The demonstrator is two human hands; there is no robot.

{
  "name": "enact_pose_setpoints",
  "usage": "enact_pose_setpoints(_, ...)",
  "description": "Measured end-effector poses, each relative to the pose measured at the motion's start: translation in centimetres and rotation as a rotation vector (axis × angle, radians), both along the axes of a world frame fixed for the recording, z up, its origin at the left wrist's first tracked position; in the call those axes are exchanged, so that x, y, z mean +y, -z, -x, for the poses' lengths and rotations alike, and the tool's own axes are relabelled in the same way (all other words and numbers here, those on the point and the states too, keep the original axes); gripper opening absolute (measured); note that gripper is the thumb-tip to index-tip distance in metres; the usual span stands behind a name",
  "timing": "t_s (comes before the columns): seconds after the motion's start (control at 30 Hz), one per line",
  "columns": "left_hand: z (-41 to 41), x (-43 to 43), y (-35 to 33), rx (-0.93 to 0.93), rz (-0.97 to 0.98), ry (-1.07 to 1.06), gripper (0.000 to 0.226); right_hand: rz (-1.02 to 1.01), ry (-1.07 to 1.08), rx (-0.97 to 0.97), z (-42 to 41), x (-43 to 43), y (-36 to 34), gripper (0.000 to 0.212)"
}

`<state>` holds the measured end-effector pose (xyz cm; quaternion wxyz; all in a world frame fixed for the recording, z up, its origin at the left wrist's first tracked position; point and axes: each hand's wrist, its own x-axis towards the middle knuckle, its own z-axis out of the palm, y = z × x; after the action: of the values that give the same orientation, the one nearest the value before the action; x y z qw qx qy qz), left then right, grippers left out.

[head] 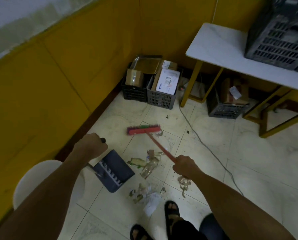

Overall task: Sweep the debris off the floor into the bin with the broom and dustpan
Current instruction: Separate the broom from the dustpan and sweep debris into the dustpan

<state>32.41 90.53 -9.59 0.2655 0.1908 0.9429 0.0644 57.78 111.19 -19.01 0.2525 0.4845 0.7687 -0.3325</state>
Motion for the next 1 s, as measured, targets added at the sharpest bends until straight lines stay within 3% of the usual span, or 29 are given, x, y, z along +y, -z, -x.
enact_pose_setpoints(0.2,-0.2,4.3,1.2,-0.03,-0.013,-0.039,0.032,0.027,0.263,0.097,4.0,6.0,0.4,0.031)
enact_pose_setpoints(0.3,0.1,8.4,1.7,-0.033,0.019,-0.031,0.025,0.051,0.377,0.128,6.9,10.4,2.1,0.029)
enact_pose_setpoints(0.53,1.1,15.2,3.6,-0.042,0.071,0.042,0.024,0.269,0.45,0.063,11.4,17.4,6.5,0.03)
enact_pose_setpoints(0.67,1.5,17.1,4.9,-0.077,0.052,0.01,0.025,0.372,0.529,0.068,11.5,19.2,8.1,0.016)
enact_pose_setpoints(0.77,1.0,17.4,5.1,-0.082,0.051,0.028,0.027,0.283,0.444,0.063,10.5,17.7,9.5,0.02)
enact_pose_setpoints(0.9,1.1,16.5,4.8,-0.069,0.044,0.032,0.031,0.331,0.299,-0.02,9.1,13.9,10.0,0.017)
enact_pose_setpoints(1.0,0.6,14.4,4.2,-0.076,0.038,0.04,0.032,0.303,0.183,-0.097,7.5,9.9,9.4,0.03)
